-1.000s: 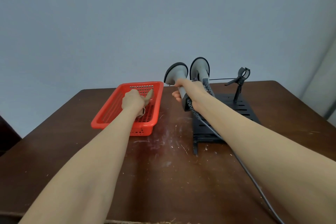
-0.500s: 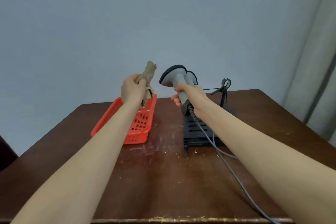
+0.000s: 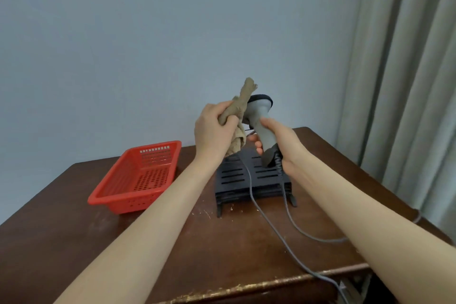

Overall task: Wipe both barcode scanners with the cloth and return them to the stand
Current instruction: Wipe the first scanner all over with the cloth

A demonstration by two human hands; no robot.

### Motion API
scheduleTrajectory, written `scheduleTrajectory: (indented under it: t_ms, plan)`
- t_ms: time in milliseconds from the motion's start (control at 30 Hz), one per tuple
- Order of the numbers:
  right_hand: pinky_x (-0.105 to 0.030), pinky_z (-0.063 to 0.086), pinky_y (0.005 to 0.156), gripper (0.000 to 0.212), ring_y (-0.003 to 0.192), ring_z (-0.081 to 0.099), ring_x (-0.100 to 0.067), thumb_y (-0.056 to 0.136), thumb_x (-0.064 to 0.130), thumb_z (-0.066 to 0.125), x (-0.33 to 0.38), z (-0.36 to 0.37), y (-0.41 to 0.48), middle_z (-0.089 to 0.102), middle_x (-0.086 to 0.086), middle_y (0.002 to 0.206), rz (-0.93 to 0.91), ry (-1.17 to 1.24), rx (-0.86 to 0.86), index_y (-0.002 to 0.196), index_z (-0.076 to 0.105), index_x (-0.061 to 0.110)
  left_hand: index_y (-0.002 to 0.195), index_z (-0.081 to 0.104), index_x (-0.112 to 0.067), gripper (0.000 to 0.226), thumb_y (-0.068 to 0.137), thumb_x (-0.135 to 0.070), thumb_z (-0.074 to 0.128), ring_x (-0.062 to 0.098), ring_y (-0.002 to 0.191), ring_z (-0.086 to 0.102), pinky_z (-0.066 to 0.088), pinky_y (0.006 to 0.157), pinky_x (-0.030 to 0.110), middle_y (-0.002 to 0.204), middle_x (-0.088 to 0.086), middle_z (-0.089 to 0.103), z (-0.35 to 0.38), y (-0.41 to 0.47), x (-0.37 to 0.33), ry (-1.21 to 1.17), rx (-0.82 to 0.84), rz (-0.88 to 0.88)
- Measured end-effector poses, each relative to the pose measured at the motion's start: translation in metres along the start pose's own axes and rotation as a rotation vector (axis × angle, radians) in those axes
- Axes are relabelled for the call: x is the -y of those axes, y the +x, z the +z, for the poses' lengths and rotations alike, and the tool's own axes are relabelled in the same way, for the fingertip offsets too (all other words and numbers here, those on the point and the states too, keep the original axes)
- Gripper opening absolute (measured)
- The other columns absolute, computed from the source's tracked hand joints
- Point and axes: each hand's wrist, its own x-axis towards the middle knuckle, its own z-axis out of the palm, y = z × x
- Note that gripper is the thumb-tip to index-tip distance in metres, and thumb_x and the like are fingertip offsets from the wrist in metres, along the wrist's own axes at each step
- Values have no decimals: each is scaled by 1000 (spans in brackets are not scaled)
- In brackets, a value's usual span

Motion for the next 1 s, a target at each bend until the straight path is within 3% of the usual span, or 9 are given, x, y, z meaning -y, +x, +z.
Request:
scheduleTrajectory:
  t_ms: [133,300,467,700,833,933,1000]
  plan:
    - [-27,48,46,38,52,53,-17,95,34,49,2,-20,-5,66,-10,63,-23,7,-88,105,57,-1,118,67,-22,38,84,-9,55,12,86,55,40,79,15,97,1,56,26,-11,-8,-40,86,51]
    - [-27,49,45,32,51,54,-18,99,27,39,2,-30,-9,57,-11,67,-36,-96,-217,82,58,8,131,57,-23,43,91,-8,50,4,93,47,34,77,-1,106,-4,47,58,-21,-11,-17,249,107]
    - [-14,38,39,36,54,49,-10,99,21,31,-9,-39,0,53,-4,66,-160,-275,-255,75,56,11,124,63,-22,43,89,-2,48,4,96,47,34,79,0,106,-6,46,69,-30,-9,-17,316,134]
    - [-21,44,52,37,66,56,-12,98,11,29,-27,-43,8,61,-2,71,-240,-362,-246,82,63,11,120,66,-20,42,87,0,47,4,94,47,34,78,2,105,-5,49,67,-44,-2,-39,337,97]
    - [-30,37,58,33,63,46,-16,97,18,32,-33,-38,10,51,-7,67,-309,-413,-217,76,55,6,126,61,-18,43,90,-2,46,3,94,45,31,79,1,106,-5,44,65,-34,-2,-11,298,85]
    - [-37,34,60,34,65,40,-22,92,27,35,-34,-35,11,44,-10,67,-335,-427,-230,72,51,5,127,60,-17,42,90,-4,46,-3,82,45,29,76,-5,107,-3,44,63,-24,-3,-5,277,61]
    - [-36,31,59,32,64,36,-21,92,22,34,-33,-34,12,40,-10,66,-354,-436,-238,70,48,5,126,61,-16,40,90,-4,47,-6,82,46,28,75,-6,107,-3,44,62,-22,-4,-7,289,64]
